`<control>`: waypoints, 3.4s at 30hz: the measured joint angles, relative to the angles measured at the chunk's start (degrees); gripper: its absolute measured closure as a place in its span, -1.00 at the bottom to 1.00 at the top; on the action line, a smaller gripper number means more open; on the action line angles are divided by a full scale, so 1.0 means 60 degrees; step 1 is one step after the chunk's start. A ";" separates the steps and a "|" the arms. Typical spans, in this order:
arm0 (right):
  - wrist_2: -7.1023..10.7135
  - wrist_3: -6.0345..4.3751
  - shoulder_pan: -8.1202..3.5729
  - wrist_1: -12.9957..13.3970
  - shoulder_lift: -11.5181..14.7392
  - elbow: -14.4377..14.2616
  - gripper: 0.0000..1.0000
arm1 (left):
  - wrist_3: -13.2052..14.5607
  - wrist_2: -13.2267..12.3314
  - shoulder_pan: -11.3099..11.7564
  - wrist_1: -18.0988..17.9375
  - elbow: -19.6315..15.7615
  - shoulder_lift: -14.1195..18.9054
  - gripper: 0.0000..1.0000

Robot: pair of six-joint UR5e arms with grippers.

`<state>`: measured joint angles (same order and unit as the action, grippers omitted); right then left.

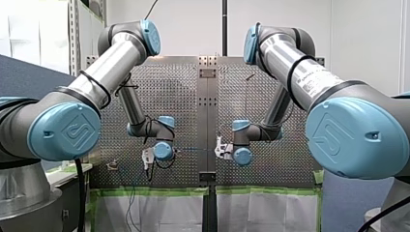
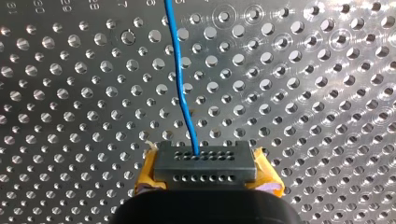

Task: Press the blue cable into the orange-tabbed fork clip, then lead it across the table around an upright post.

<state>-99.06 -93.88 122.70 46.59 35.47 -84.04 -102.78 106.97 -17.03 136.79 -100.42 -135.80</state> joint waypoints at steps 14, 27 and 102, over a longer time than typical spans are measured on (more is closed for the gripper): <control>-0.0426 0.0143 0.0049 -0.0718 0.0372 0.0400 1.00 | 0.0289 0.0699 -0.0171 0.0545 0.0026 0.0717 0.97; -0.0397 0.0108 0.0172 -0.1799 0.1496 0.0418 1.00 | -0.0031 0.0875 -0.0512 0.1525 0.0026 0.2057 0.97; -0.0276 -0.0308 -0.0449 -0.4524 0.6059 0.1524 1.00 | -0.0400 0.0178 -0.1296 0.5574 0.4319 0.4856 0.97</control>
<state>-100.71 -95.72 120.01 19.44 71.82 -74.89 -105.18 108.04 -24.81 170.23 -74.51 -106.67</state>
